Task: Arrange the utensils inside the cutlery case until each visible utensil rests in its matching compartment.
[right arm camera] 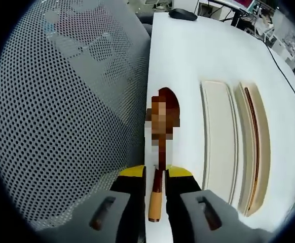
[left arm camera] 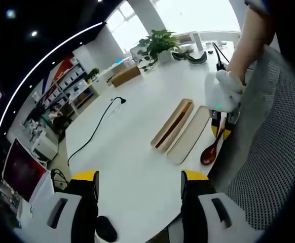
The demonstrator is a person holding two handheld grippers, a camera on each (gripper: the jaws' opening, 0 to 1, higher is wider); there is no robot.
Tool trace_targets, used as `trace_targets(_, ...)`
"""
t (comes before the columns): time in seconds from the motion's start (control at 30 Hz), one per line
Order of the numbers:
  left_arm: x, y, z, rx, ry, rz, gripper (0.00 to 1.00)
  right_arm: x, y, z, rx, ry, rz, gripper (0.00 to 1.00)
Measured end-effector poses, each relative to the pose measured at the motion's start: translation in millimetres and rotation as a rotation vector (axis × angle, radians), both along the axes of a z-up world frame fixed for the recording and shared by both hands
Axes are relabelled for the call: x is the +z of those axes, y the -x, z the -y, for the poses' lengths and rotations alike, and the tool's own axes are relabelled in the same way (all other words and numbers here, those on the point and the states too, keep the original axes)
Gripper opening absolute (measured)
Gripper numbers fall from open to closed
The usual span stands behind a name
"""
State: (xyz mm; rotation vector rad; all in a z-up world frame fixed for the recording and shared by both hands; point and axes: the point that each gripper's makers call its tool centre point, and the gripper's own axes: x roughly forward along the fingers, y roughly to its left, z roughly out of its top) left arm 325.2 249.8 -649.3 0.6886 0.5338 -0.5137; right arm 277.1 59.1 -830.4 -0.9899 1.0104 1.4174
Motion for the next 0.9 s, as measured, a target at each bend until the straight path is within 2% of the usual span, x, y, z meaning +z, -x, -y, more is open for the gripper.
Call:
trace_targets(0.2, -0.5, 0.2, 0.4, -0.002, -0.002, -0.002, 0.67, -0.9, -4.4, -0.7, -0.021, -0.002, 0.017, 0.05)
trace_targets(0.27, -0.2, 0.4, 2.5, -0.010, 0.005, -0.002, 0.67, -1.9, -7.3, -1.4, -0.006, 0.007, 0.048, 0.02)
trace_targets(0.4, -1.7, 0.9, 2.5, -0.015, -0.009, -0.006, 0.67, -2.6, -5.5, -3.9, 0.037, 0.043, 0.056, 0.02)
trace_targets(0.57, -1.5, 1.1, 2.5, -0.015, -0.007, -0.005, 0.67, -2.5, -5.9, -3.0, 0.045, 0.067, 0.046, 0.02)
trace_targets(0.67, -1.0, 0.9, 3.4, -0.018, -0.005, -0.001, 0.67, -3.6, -8.6, -3.2, 0.004, 0.080, -0.001, 0.02)
trace_targets(0.73, -0.9, 1.0, 3.4, -0.019, -0.004, -0.001, 0.67, -3.6, -9.0, -3.6, -0.002, 0.091, -0.012, 0.01)
trace_targets(0.9, 0.4, 1.0, 5.0, -0.026, 0.003, 0.003, 0.67, -4.7, -7.6, -4.0, -0.001, 0.163, -0.024, 0.01)
